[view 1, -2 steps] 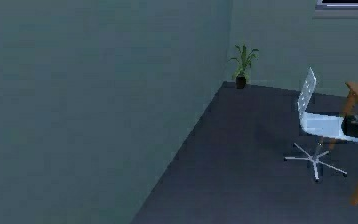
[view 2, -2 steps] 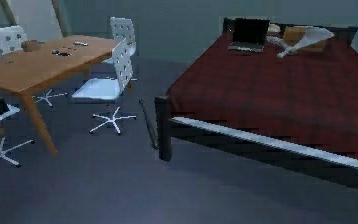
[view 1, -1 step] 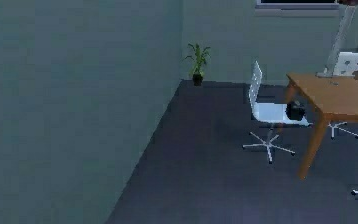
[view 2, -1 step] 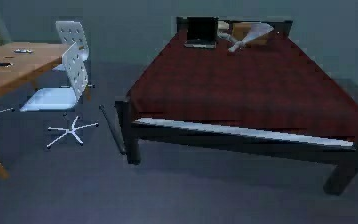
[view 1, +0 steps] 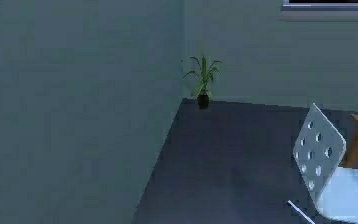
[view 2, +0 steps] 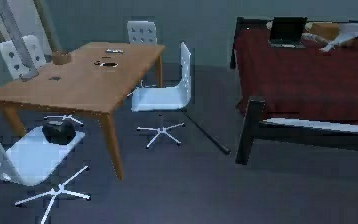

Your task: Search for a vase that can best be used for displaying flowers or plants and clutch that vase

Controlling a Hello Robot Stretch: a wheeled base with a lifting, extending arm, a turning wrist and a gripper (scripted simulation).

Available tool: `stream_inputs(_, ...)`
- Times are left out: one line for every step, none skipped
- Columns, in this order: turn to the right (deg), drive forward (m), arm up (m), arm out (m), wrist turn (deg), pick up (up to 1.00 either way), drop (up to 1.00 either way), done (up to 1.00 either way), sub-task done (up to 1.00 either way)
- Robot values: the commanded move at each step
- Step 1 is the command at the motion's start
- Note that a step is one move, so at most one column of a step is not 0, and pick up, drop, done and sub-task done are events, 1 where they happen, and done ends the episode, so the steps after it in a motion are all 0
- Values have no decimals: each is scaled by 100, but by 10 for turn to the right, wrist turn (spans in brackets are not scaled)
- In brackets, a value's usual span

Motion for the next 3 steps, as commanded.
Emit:
stream_inputs(0,65,0,0,0,0,0,0,0)
stream_inputs(90,0,0,0,0,0,0,0,0)
stream_inputs(0,75,0,0,0,0,0,0,0)
